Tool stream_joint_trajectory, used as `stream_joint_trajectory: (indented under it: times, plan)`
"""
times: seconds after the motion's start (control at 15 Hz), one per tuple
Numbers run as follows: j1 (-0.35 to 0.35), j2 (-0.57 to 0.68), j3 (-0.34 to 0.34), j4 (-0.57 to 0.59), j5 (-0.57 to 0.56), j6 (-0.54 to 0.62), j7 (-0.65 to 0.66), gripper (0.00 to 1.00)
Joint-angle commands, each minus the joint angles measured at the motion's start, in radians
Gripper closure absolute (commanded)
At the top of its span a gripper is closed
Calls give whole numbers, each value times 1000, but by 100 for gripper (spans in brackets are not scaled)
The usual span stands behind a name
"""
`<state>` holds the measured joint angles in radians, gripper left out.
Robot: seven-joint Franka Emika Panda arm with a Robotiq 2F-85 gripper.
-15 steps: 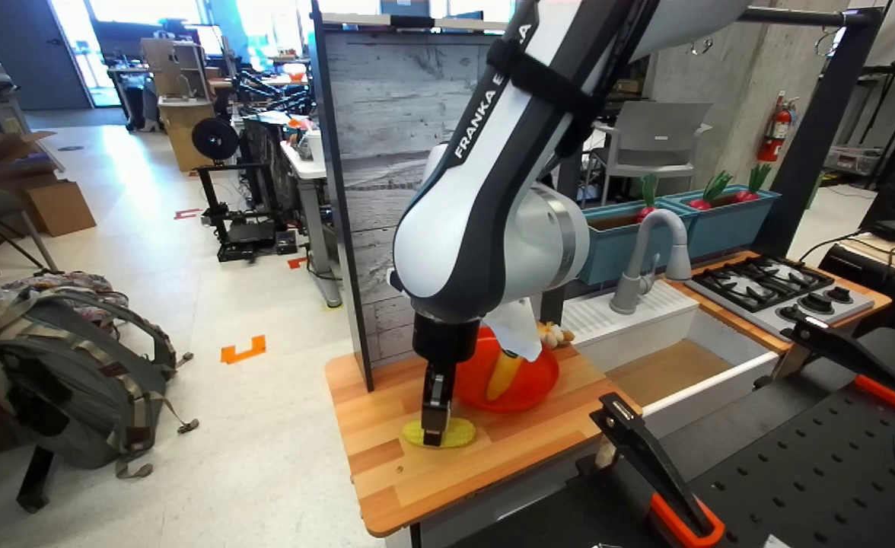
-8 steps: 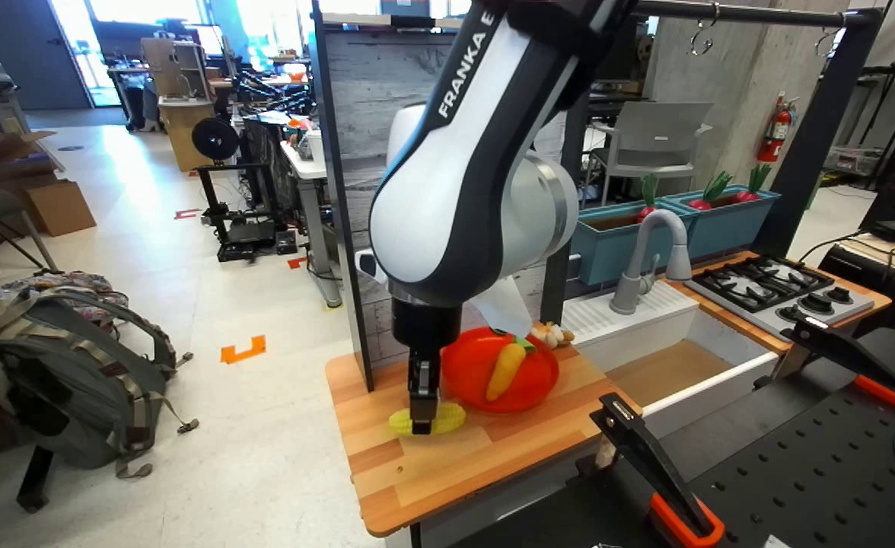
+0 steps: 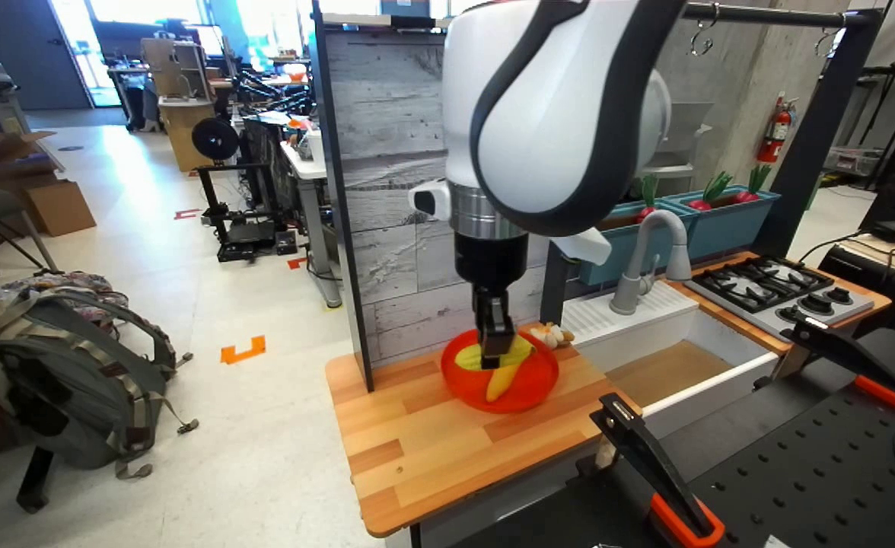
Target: Move the maize to the right
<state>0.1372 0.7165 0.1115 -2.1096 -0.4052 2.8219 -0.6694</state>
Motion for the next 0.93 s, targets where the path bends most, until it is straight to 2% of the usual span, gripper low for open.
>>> stream_joint_trajectory:
  times: [0.0, 0.2, 0.33, 0.67, 0.87]
  plan:
    - [-15, -100, -78, -142, -78, 107, 34, 93]
    - [-50, -97, -128, -183, -93, 205, 34, 93]
    - [-92, -76, -137, -194, -82, 268, 26, 93]
    - [-264, 9, -68, -186, -58, 380, -10, 93]
    - [-380, 72, 2, -178, -63, 431, -15, 93]
